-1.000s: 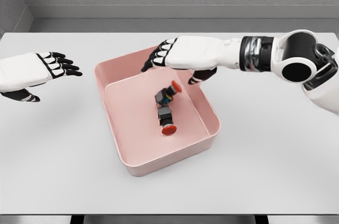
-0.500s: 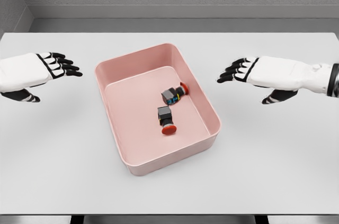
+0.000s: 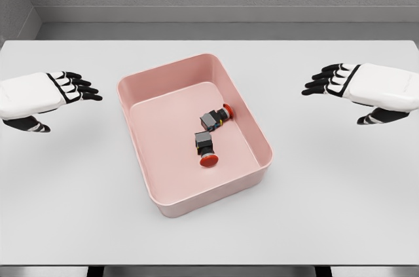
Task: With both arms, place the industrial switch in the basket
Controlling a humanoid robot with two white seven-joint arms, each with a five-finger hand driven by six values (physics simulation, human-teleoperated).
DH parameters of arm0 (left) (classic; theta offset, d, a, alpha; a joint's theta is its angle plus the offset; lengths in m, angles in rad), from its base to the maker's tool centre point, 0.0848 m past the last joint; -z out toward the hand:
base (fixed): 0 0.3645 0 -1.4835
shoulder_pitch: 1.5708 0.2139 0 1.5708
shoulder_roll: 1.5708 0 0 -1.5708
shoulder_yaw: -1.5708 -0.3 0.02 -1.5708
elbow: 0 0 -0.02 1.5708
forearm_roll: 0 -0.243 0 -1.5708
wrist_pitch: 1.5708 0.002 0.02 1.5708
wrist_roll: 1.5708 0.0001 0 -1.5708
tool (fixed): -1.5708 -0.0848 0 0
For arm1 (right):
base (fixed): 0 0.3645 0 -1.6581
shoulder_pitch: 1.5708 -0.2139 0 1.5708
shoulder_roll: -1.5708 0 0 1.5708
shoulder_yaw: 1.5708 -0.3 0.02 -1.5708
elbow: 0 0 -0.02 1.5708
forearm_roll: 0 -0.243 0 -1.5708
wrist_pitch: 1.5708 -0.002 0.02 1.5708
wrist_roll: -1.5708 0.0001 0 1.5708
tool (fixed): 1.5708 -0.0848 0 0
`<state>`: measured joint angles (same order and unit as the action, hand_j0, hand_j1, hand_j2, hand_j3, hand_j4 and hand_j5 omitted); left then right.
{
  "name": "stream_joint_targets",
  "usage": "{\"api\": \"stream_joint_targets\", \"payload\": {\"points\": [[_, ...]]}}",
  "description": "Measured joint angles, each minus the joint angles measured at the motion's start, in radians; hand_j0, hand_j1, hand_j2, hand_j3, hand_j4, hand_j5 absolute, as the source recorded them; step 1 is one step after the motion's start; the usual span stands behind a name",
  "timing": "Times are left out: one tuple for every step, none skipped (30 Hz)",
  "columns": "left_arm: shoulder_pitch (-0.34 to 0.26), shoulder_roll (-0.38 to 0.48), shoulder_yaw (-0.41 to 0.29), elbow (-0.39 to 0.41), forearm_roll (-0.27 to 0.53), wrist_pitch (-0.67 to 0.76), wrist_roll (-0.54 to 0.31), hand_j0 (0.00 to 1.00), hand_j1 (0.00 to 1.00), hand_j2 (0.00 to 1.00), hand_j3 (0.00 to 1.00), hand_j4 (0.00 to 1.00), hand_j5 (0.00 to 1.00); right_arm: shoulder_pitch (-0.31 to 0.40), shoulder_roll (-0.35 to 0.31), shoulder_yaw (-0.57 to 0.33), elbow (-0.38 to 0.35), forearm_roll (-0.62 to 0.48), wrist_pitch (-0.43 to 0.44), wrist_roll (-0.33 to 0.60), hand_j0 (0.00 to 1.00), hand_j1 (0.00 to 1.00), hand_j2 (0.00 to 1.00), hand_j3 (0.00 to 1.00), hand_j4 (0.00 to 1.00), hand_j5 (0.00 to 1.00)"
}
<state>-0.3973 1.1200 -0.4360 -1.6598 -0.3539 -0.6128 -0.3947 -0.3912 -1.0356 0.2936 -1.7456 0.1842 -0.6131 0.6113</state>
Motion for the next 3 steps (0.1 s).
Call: {"api": "stream_joint_targets", "payload": {"points": [[0.0,0.0,0.0,0.0,0.0,0.0,0.0,1.0,1.0,1.0,1.0,1.0,1.0,0.0,0.0,-0.001,-0.001,0.0,0.0,0.0,1.0,1.0,1.0,1.0,1.0,1.0],[0.0,0.0,0.0,0.0,0.0,0.0,0.0,1.0,1.0,1.0,1.0,1.0,1.0,0.0,0.0,-0.001,-0.001,0.0,0.0,0.0,1.0,1.0,1.0,1.0,1.0,1.0],[0.0,0.0,0.0,0.0,0.0,0.0,0.0,1.0,1.0,1.0,1.0,1.0,1.0,0.0,0.001,-0.001,-0.002,0.0,0.0,0.0,1.0,1.0,1.0,1.0,1.0,1.0]]}}
